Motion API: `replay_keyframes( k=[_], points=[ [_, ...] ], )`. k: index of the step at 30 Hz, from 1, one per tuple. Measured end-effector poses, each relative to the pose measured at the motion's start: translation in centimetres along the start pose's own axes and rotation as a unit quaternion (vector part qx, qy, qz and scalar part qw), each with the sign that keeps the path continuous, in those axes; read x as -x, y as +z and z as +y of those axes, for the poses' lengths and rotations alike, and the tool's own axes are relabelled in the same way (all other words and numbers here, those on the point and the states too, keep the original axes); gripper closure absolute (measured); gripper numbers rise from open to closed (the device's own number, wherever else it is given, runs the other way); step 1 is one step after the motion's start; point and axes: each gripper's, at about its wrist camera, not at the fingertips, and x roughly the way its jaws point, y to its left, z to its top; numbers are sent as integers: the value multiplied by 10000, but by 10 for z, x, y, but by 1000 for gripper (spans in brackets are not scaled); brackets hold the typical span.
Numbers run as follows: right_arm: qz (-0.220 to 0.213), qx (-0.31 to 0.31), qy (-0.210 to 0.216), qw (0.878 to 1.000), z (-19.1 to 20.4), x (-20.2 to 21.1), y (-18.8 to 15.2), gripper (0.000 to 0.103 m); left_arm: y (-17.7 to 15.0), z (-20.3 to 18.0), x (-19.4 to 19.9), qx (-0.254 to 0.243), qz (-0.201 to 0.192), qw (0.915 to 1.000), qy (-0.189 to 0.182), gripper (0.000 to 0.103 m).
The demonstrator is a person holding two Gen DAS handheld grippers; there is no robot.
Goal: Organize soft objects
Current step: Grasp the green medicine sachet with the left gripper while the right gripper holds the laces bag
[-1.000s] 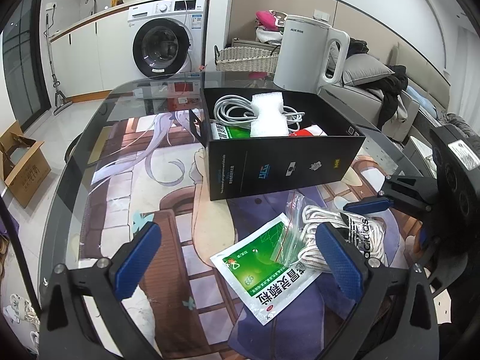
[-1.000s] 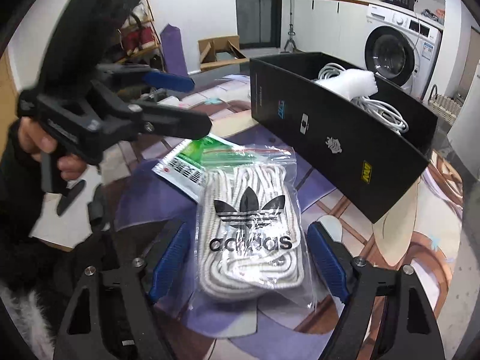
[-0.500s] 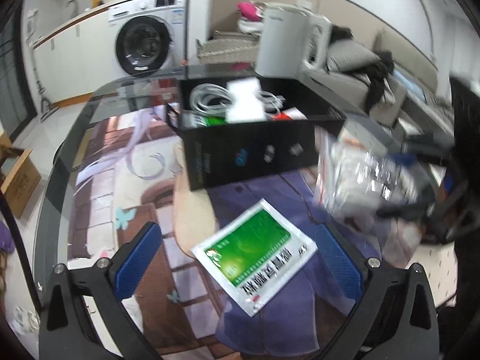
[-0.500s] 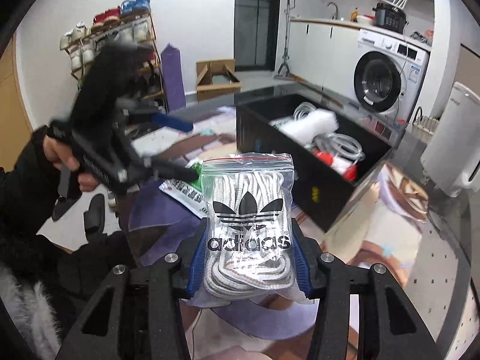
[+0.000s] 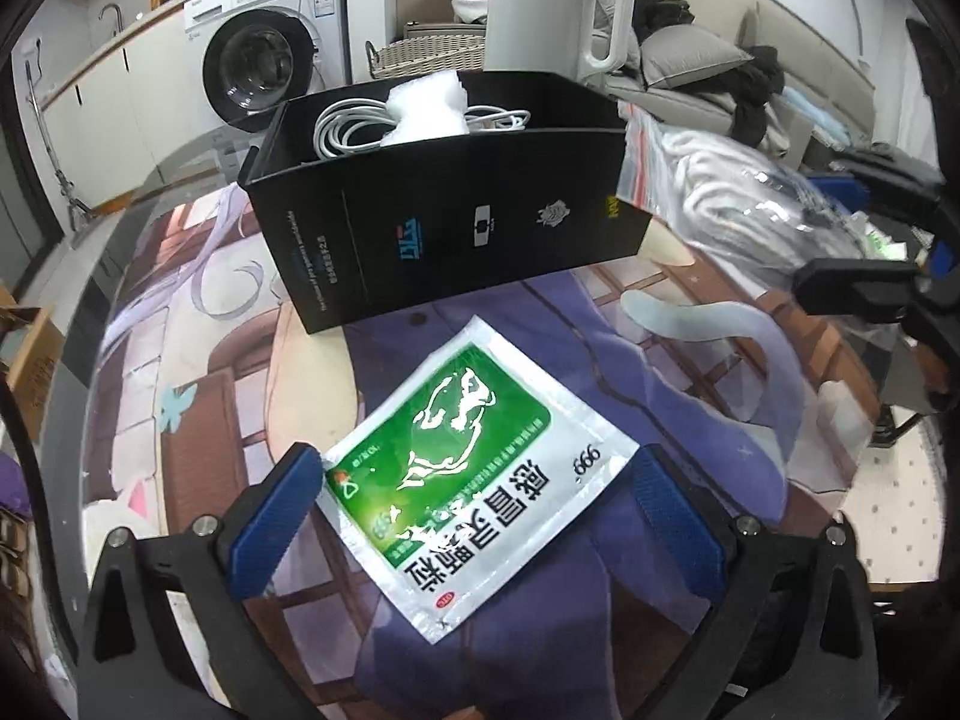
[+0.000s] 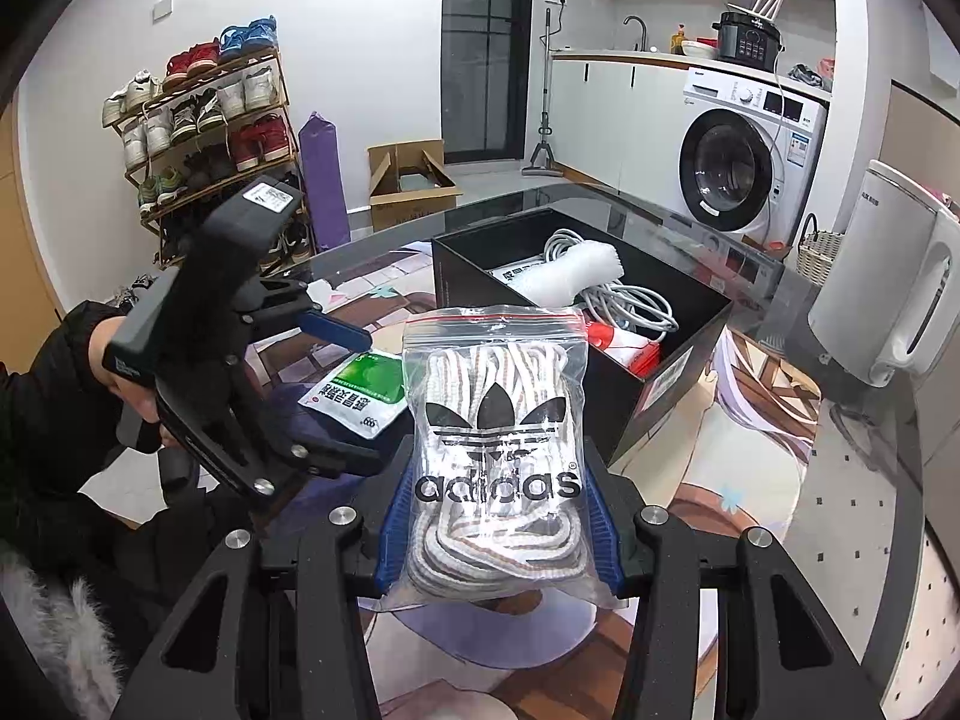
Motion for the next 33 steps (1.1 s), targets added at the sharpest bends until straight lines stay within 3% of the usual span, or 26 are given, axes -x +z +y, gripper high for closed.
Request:
replay_keyframes(
  k=[14,33],
  points=[
    [25,22,73,10000,4,-4,0,54,4,11,-1,216,-57,9997,-135,0],
    [61,99,136,9998,6,-7,0,54,1,10,-3,84,-119,9999,25,1]
  ],
)
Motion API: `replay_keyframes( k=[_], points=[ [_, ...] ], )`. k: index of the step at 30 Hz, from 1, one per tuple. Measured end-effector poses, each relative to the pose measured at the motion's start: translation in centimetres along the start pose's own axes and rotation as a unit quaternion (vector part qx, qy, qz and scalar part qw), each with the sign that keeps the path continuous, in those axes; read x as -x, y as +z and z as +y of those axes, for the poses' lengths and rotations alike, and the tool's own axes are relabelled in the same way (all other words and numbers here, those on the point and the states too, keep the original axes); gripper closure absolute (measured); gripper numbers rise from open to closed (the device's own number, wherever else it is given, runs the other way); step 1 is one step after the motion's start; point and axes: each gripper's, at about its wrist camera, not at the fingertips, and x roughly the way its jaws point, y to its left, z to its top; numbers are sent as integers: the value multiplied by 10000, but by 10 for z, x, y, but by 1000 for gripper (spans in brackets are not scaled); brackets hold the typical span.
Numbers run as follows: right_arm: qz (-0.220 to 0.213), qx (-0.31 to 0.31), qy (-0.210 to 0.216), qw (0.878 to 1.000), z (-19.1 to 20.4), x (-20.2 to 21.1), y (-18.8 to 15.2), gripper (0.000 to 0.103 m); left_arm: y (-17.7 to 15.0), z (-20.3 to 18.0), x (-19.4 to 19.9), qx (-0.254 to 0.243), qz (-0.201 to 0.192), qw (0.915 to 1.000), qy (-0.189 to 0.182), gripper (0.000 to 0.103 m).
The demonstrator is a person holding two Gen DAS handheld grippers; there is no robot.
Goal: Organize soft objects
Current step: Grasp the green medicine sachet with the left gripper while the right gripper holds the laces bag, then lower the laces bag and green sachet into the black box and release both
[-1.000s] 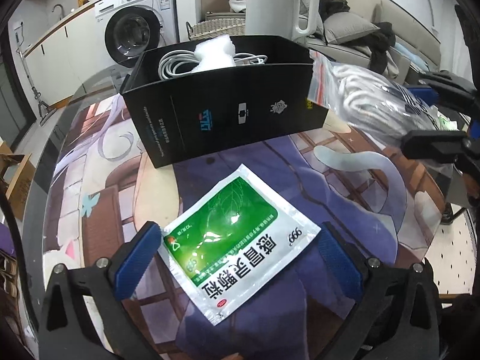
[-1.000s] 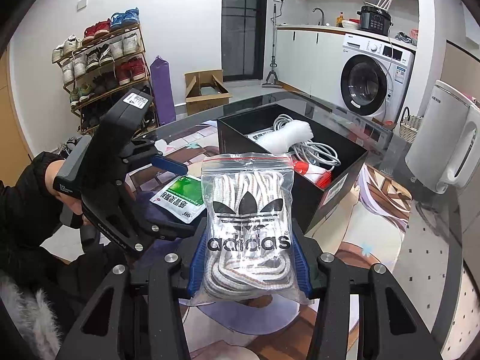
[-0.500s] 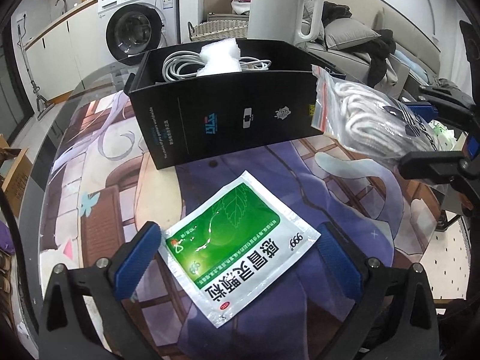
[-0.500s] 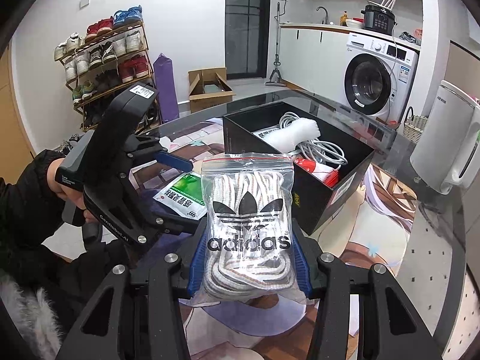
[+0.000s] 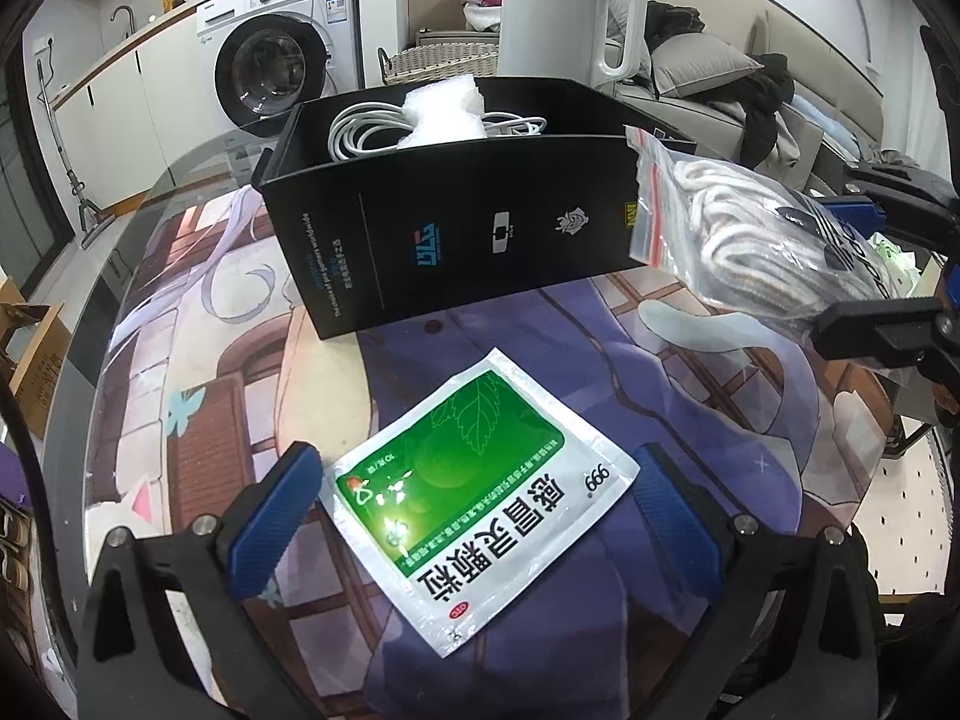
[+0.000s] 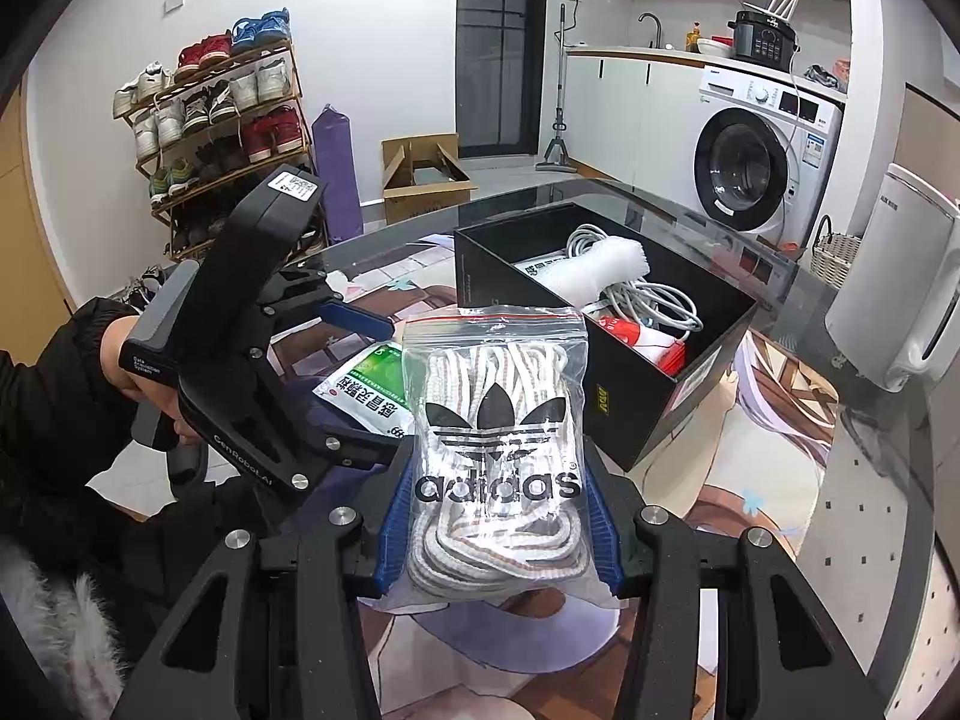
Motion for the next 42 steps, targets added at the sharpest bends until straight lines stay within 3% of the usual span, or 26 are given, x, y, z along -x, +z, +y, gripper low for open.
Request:
replay_keyframes(
  k=[6,9,11,15,16,17,29,42],
  points=[
    [2,0,-6,10000,1,0,0,54,-1,-1,5,-103,-129,9998,-84,16],
    [-10,-9,-21,10000,0,0,0,54,0,-3,6,-155,-183,9997,-69,29],
    [-9,-9,-30,10000,0,0,0,54,2,2,8,-74,-217,9997,-21,48],
    [-2,-11,-29,10000,1,0,0,54,2,12,11,56,-268,9996,-63,64],
    [-4,-10,-31,10000,1,0,0,54,2,14,13,112,-300,9994,-120,79],
    [-9,-13,-30,10000,0,0,0,54,3,17,13,187,-255,9993,-216,84],
    [-80,-51,-93,9999,-3,5,1,54,4,12,18,75,-354,9990,-250,89],
    [-396,-427,-400,9975,-16,14,7,54,20,18,53,355,-910,9935,-592,90]
  ],
)
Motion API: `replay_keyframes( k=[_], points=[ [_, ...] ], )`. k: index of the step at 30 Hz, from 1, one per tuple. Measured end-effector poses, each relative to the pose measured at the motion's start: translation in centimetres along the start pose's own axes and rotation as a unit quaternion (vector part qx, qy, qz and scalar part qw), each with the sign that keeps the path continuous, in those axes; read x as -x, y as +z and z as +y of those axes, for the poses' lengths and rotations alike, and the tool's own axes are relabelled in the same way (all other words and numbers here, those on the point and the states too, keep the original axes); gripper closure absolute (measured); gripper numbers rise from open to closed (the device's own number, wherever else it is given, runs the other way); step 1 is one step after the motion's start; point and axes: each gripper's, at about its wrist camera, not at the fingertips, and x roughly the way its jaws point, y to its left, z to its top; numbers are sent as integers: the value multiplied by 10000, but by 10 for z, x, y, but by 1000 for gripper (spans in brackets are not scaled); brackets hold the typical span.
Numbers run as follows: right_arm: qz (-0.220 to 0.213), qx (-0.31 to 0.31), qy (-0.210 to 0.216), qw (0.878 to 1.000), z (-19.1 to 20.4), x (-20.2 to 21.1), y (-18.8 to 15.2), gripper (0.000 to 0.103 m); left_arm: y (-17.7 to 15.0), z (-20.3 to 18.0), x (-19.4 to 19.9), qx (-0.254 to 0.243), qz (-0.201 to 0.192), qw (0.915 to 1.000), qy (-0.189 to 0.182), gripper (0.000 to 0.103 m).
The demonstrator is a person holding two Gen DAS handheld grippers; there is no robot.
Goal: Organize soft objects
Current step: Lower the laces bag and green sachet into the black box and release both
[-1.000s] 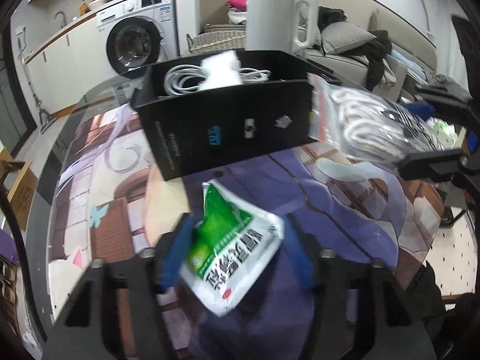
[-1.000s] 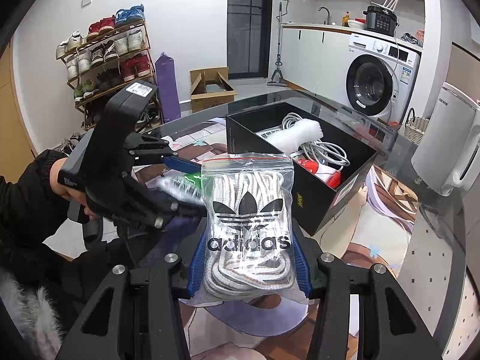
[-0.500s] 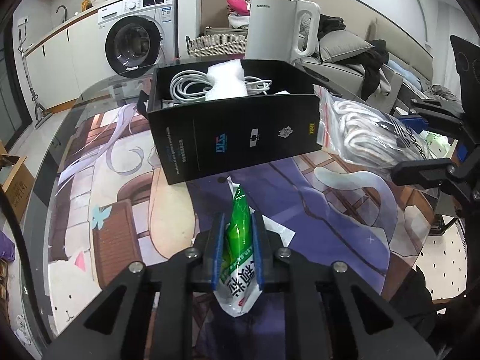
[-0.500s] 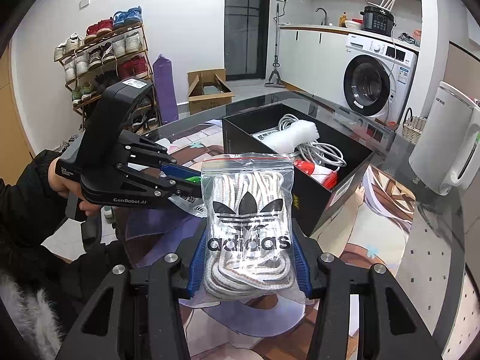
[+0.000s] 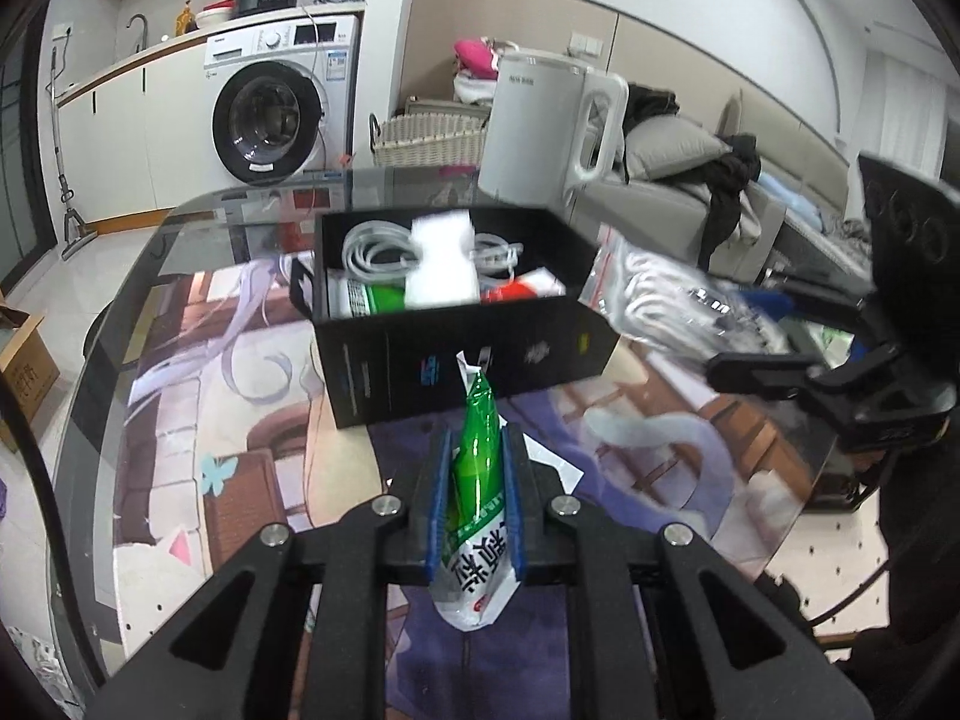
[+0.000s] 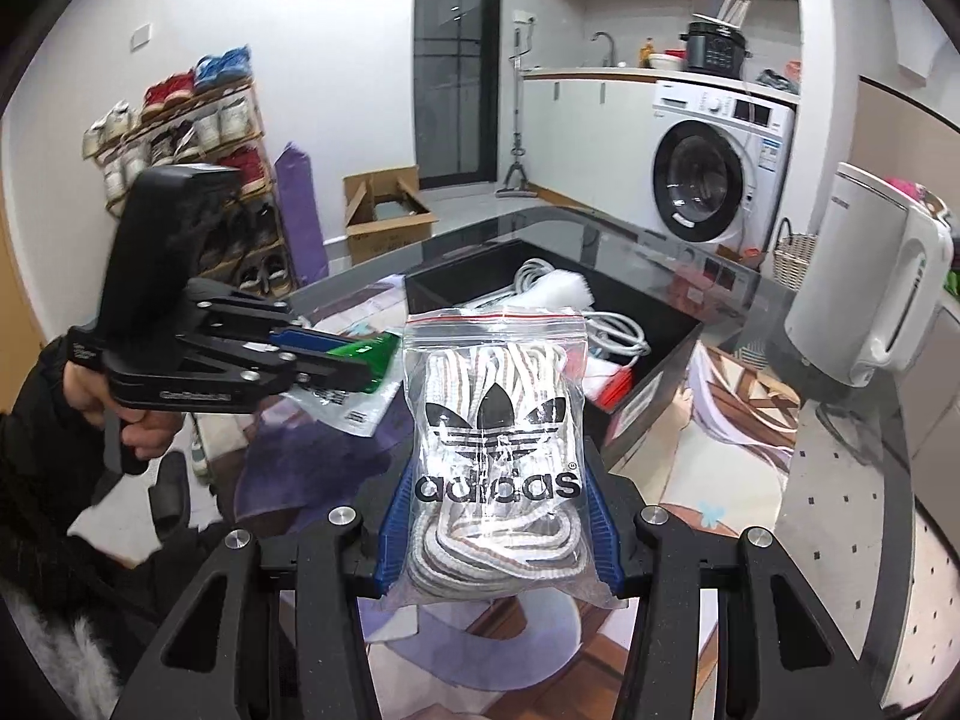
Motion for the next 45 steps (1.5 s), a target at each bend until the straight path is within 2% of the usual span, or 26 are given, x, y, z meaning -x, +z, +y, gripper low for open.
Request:
replay_keyframes(
  k=[10,17,25,33,41,45],
  points=[
    [-272,-718,-464,9960,-17,-14,20,54,34,4,13,215,-522,9984,0,90],
    [-408,-1128,-604,9909,-24,-36,45,54,62,12,3,261,-802,9963,149,90],
    [-400,-1519,-698,9851,-37,-66,56,54,77,22,-14,316,-987,9941,304,90],
    [-330,-1481,-750,9856,-40,-88,61,54,78,35,-30,400,-954,9938,397,90],
    [-29,-1255,-887,9881,-41,-102,64,54,77,32,-49,283,-775,9955,463,90],
    [185,-946,-927,9910,-40,-107,67,54,76,30,-60,181,-619,9967,497,90]
  ],
)
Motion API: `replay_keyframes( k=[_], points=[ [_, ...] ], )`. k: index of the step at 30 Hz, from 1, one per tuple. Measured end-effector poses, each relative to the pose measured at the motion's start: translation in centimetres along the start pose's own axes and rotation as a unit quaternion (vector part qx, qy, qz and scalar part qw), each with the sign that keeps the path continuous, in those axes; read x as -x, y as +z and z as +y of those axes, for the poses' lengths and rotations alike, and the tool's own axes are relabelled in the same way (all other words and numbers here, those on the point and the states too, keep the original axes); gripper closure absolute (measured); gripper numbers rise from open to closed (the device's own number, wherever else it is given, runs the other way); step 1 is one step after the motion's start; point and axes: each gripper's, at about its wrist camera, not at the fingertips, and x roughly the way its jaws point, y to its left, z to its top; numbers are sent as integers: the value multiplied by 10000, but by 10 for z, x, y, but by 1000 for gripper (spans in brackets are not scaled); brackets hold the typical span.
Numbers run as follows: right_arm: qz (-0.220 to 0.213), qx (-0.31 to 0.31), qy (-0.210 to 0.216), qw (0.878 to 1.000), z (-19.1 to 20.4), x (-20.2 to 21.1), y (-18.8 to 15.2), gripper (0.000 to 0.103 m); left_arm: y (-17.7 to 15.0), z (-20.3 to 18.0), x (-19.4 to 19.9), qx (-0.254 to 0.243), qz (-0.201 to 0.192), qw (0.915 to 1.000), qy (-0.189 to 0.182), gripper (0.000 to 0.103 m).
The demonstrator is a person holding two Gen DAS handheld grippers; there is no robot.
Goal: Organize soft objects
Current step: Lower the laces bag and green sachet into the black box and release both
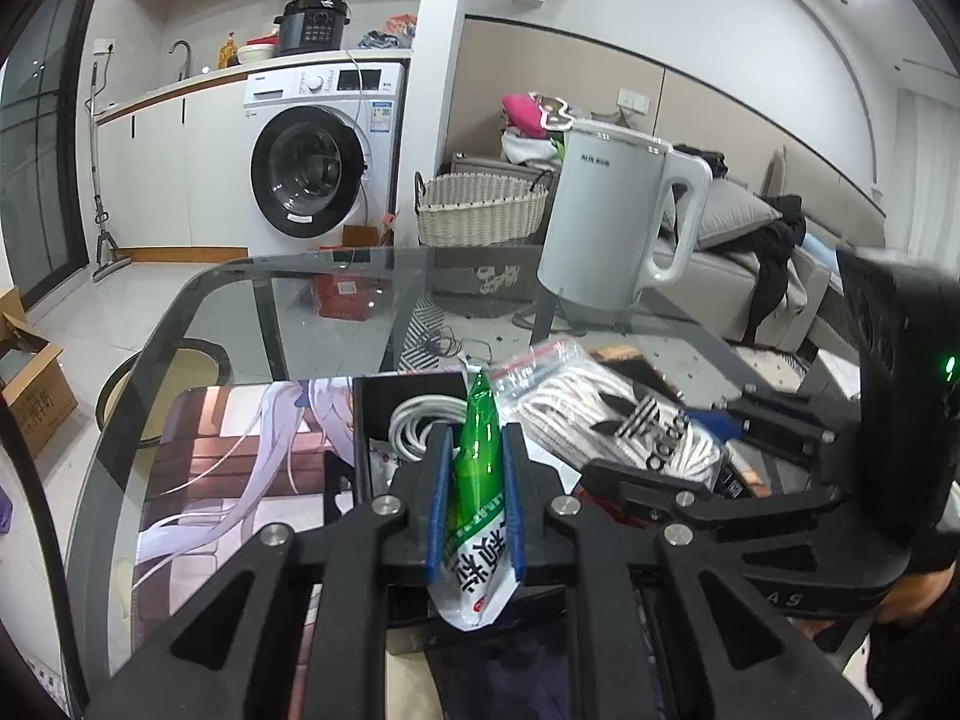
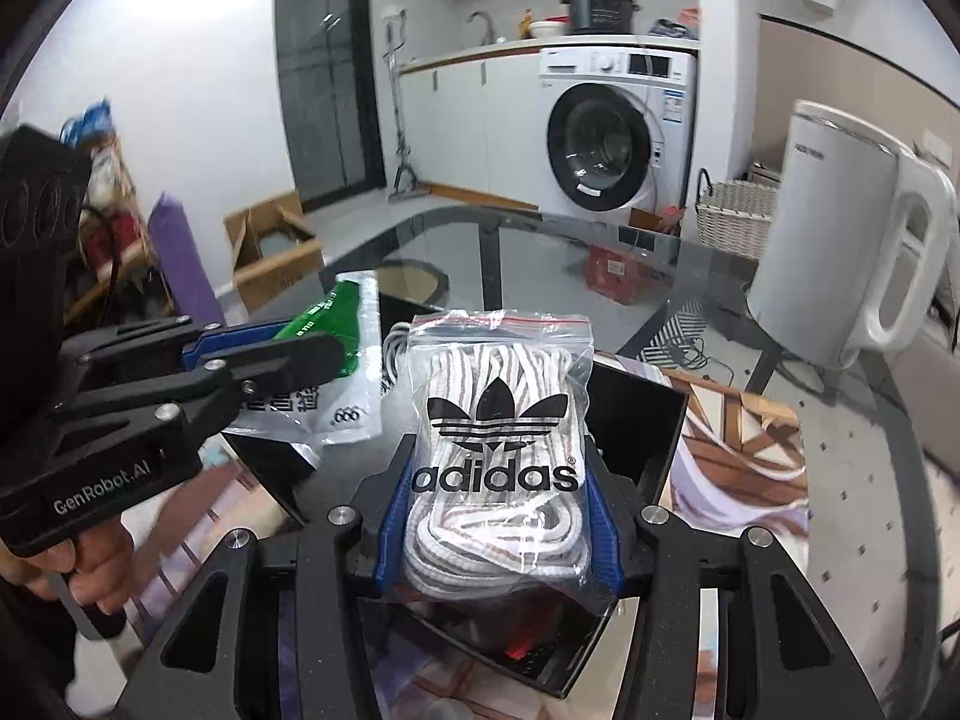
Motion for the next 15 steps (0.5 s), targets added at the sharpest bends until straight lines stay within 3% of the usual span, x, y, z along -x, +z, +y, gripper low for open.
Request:
replay_keyframes(
  k=[15],
  points=[
    [424,830,526,9943,-5,-13,7,54,-13,-15,-10,-131,432,9989,110,89]
  ],
)
